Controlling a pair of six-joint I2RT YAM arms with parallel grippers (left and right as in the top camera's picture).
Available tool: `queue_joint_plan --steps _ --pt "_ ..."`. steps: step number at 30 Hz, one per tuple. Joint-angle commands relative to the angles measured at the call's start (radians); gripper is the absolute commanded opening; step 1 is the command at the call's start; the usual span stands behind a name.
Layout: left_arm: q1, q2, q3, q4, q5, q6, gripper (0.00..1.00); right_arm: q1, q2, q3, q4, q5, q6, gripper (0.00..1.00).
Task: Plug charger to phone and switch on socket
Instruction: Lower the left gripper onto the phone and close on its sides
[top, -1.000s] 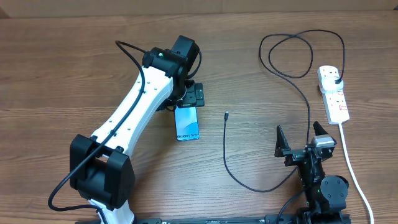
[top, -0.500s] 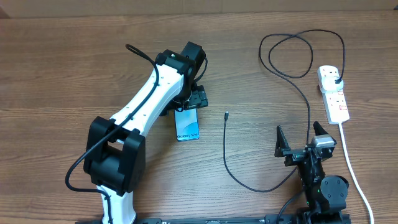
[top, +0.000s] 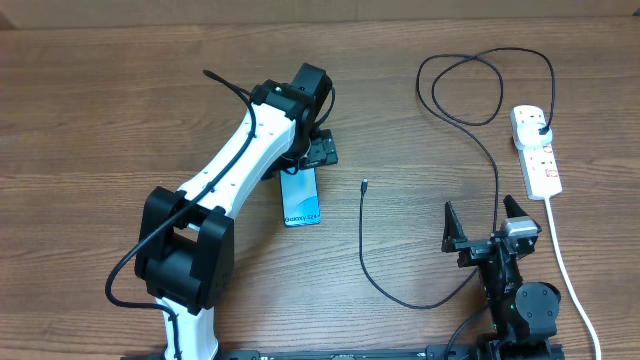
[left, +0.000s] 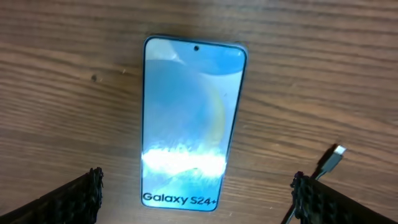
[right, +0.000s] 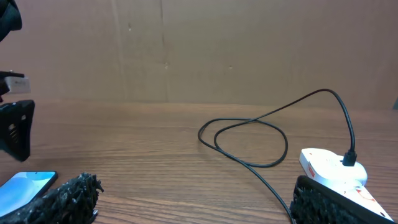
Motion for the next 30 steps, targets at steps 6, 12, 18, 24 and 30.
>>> queue_joint_plan --steps 6,12,18,24,30 --pt "-0.006 0.017 -0.018 -0.002 -0.01 0.032 1.0 0.003 -0.007 -0.01 0.006 0.005 0.005 1.0" --pt "-0.006 0.051 -0.03 0.004 -0.009 0.082 0.99 0.003 -0.007 -0.01 0.006 0.005 0.005 1.0" --pt "-0.006 0.084 -0.03 0.006 0.008 0.111 1.0 0.003 -0.007 -0.01 0.006 0.005 0.005 1.0" --pt "-0.003 0.134 -0.031 0.012 0.061 0.185 0.99 0.003 -0.007 -0.01 0.006 0.005 0.005 1.0" --pt "0.004 0.144 -0.031 0.021 0.06 0.185 0.99 0.003 -0.007 -0.01 0.006 0.005 0.005 1.0"
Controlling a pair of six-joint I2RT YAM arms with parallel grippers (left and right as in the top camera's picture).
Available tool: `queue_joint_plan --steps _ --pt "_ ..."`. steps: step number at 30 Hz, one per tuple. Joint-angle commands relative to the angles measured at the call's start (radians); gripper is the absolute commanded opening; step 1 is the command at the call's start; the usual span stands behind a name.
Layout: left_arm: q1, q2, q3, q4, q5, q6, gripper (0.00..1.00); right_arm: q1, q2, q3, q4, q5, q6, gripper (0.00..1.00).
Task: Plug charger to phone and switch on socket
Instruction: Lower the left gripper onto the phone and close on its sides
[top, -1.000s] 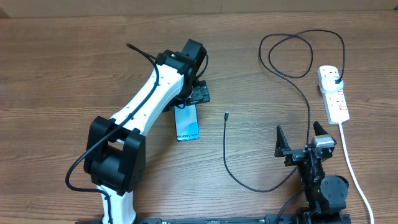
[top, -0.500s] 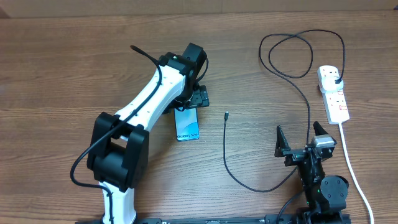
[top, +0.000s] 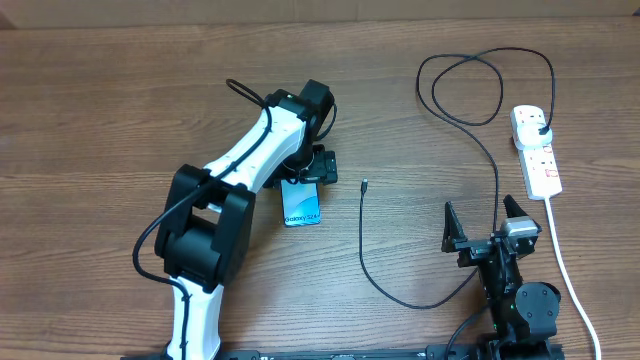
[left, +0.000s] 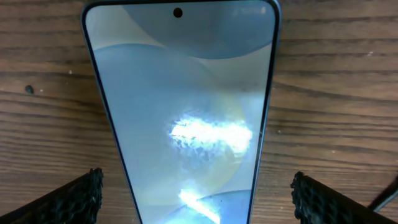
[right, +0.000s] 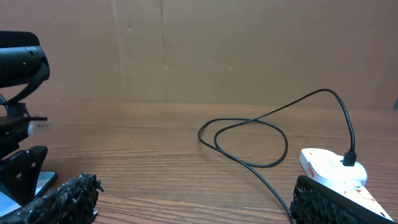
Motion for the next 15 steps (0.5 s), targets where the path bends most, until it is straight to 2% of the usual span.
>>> queue_joint_plan --steps 1,15 --pt "0.007 0.01 -0.005 0.007 0.014 0.022 0.99 0.004 -0.007 -0.01 0.006 0.005 0.005 1.0" --pt "0.019 0.01 -0.005 0.024 0.015 0.02 1.0 0.004 -0.007 -0.01 0.006 0.005 0.005 1.0"
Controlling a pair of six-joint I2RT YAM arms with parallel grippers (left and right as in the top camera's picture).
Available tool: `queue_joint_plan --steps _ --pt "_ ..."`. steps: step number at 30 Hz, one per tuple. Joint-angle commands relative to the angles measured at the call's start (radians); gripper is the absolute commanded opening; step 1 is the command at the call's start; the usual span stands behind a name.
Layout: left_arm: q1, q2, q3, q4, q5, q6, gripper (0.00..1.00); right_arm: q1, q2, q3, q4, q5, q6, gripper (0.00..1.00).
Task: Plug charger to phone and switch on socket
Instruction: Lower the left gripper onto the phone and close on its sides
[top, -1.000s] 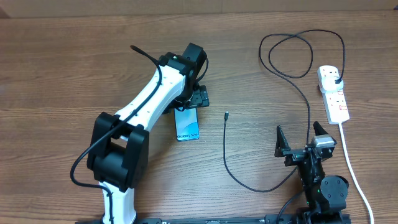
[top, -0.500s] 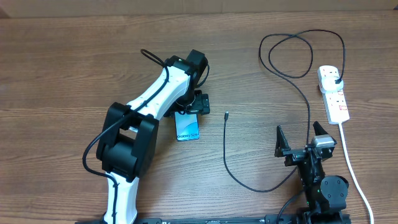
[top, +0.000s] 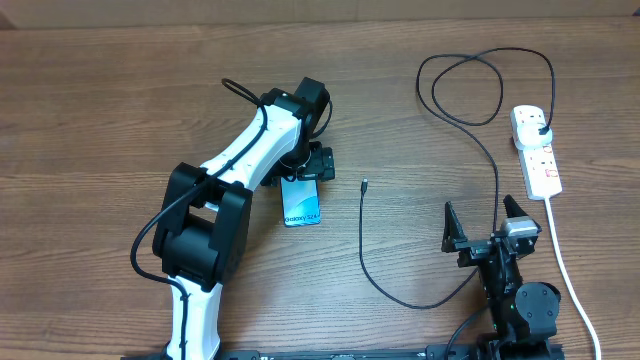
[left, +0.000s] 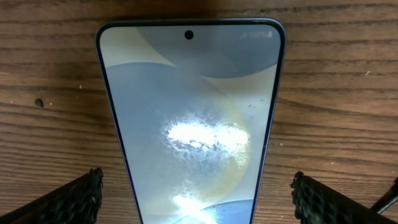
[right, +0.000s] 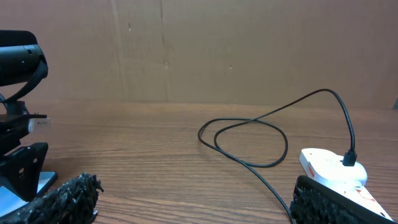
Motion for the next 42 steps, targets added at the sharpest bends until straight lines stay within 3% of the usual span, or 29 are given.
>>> queue_joint_plan --steps 1,31,42 --pt "0.0 0.01 -0.005 0.002 0.008 0.02 1.0 0.004 -0.007 -0.01 0.005 0.005 0.005 1.0" --pt "-0.011 0.01 -0.074 0.067 0.008 0.018 1.0 0.004 -0.007 -0.01 0.005 0.005 0.005 1.0" --pt "-0.012 0.01 -0.188 0.154 0.007 0.011 1.0 0.004 -0.007 -0.01 0.005 0.005 0.005 1.0"
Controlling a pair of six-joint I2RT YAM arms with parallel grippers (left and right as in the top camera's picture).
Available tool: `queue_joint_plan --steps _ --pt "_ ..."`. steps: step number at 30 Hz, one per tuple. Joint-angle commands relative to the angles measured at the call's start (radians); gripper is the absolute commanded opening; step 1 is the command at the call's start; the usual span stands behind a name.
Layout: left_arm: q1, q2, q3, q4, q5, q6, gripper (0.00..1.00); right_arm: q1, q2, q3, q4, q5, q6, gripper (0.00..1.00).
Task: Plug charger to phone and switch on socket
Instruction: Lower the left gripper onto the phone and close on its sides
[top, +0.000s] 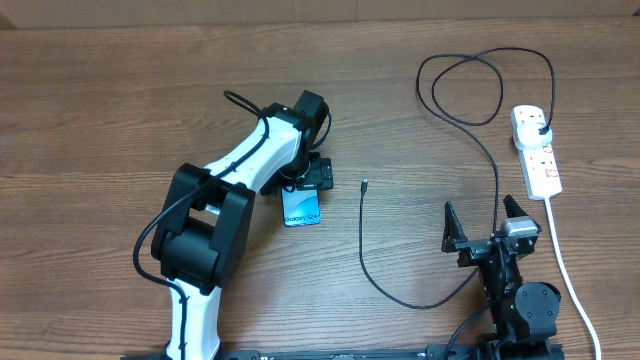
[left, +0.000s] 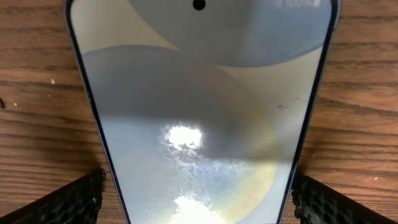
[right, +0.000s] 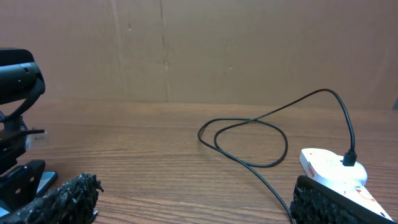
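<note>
The phone (top: 303, 209) lies face up on the table, its lit screen filling the left wrist view (left: 199, 124). My left gripper (top: 306, 180) is open and low over its upper half, one finger (left: 68, 199) just outside each long edge. The black charger cable (top: 372, 270) lies loose, its free plug tip (top: 365, 184) right of the phone. Its other end sits in the white socket strip (top: 536, 150), also seen in the right wrist view (right: 333, 168). My right gripper (top: 482, 225) stands open and holds nothing, near the front edge.
The cable loops (top: 470, 90) at the back right, seen in the right wrist view too (right: 249, 134). The strip's white lead (top: 565, 270) runs to the front edge beside my right arm. A cardboard wall (right: 205, 50) backs the table.
My left gripper has dropped closer to the phone. The screen now fills the wrist view and the fingers flank its edges. The phone, the cable and my right arm have not moved.
At first my left gripper hung open well above the phone, with the whole phone and the cable tip in its view. Then it was much lower, then slightly higher again, and now it is lowest, astride the phone. The right arm stayed still throughout.
</note>
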Motion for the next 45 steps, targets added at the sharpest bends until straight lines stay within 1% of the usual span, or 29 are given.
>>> queue_joint_plan --steps 1,5,12,15,21,33,40,42,43,45 --pt "-0.005 0.029 -0.071 0.049 0.014 0.012 1.0 0.003 -0.007 -0.01 0.006 0.005 0.005 1.0" --pt "-0.005 0.029 -0.077 0.055 -0.008 0.012 0.99 0.003 -0.007 -0.01 0.006 0.005 0.005 1.0" --pt "-0.006 0.029 -0.077 0.05 0.001 0.008 1.0 0.003 -0.007 -0.01 0.006 0.005 0.005 1.0" --pt "-0.006 0.029 -0.072 0.045 0.031 0.008 1.0 0.003 -0.007 -0.01 0.006 0.005 0.005 1.0" --pt "-0.006 0.029 -0.071 0.056 0.02 0.008 1.0 0.003 -0.007 -0.01 0.006 0.005 0.005 1.0" --pt "-0.007 0.029 -0.071 0.031 0.051 -0.051 1.0 0.003 -0.007 -0.01 0.006 0.005 0.005 1.0" --pt "-0.007 0.029 -0.071 0.029 0.053 -0.06 1.0 0.003 -0.007 -0.01 0.006 0.005 0.005 1.0" --pt "-0.007 0.029 -0.071 0.028 0.053 -0.059 0.98 0.003 -0.007 -0.01 0.006 0.005 0.005 1.0" --pt "-0.007 0.029 -0.071 0.028 0.053 -0.06 0.95 0.003 -0.007 -0.01 0.006 0.005 0.005 1.0" --pt "-0.007 0.029 -0.071 0.028 0.053 -0.059 0.93 0.003 -0.007 -0.01 0.006 0.005 0.005 1.0"
